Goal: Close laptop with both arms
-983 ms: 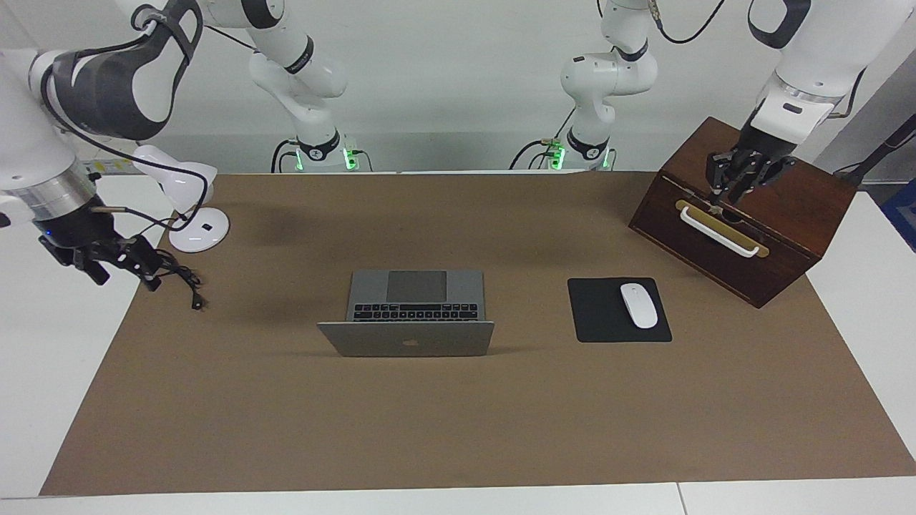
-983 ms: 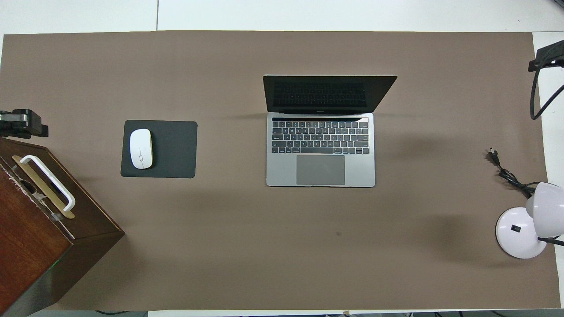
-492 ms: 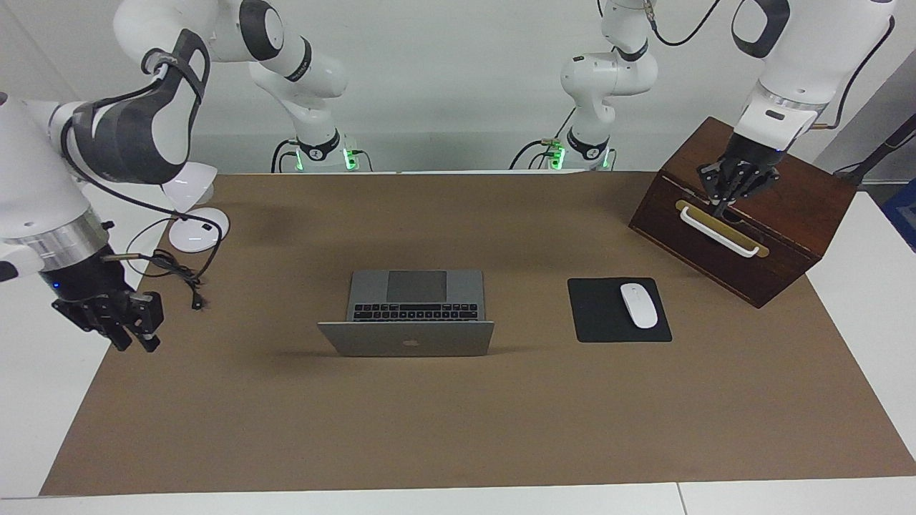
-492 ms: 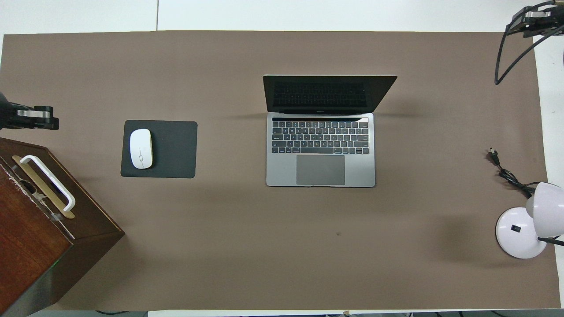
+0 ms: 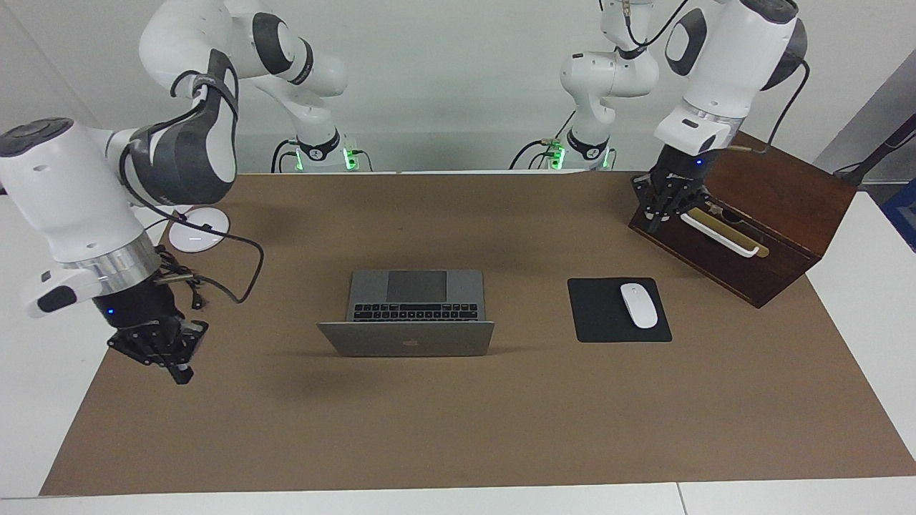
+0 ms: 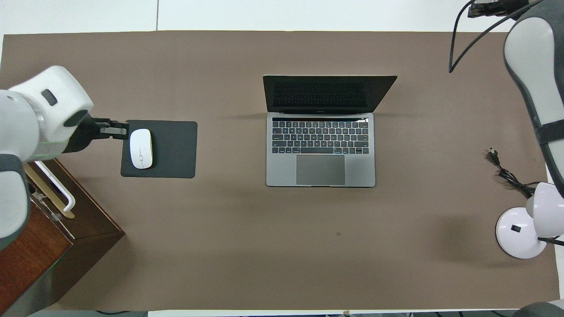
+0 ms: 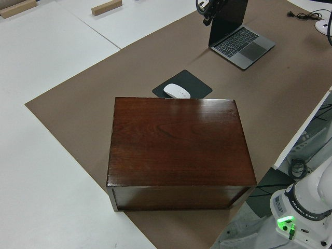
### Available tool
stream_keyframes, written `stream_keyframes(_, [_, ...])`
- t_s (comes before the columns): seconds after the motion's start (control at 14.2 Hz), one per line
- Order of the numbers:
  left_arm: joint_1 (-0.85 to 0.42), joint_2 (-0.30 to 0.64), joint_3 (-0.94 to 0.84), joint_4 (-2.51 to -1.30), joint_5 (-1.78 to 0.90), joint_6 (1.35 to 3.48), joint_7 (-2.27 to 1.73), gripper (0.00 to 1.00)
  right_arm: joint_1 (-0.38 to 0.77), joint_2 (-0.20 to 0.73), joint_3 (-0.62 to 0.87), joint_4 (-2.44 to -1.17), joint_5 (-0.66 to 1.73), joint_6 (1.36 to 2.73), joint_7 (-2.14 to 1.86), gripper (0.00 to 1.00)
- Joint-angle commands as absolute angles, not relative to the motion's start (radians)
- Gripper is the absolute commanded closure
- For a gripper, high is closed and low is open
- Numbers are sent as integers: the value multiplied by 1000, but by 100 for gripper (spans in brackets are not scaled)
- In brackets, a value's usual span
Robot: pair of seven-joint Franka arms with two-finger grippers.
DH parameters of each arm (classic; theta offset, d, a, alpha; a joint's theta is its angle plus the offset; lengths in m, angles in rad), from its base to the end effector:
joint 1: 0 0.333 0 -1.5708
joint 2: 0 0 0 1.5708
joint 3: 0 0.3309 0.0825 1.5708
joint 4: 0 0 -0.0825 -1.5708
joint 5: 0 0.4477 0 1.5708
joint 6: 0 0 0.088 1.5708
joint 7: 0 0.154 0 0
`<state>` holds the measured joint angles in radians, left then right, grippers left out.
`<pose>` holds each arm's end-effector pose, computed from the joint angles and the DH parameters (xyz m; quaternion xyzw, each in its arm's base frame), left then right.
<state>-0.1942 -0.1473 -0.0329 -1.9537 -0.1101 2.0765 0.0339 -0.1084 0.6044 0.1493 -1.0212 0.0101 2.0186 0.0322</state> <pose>0.5955 -0.1487 0.5236 0.9837 -0.1091 0.1291 0.0616 0.8469 -0.0016 0.5116 -0.9790 0.0182 -0.1964 0.0510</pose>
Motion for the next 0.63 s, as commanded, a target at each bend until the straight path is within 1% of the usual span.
stream_keyframes(0.0, [-265,-270,-18,-2170,-133,2259,48,100,-61,629,140,-986,-52,2025,100,100])
stream_keyframes(0.28, [-380,-345,-18,-2354,-133,2466,43,100,-17,650,137,-986,-112,2022,188,100])
stream_keyframes(0.56, [-500,-344,-18,-2450,-133,2653,14,100,72,649,137,-992,-202,1984,316,100])
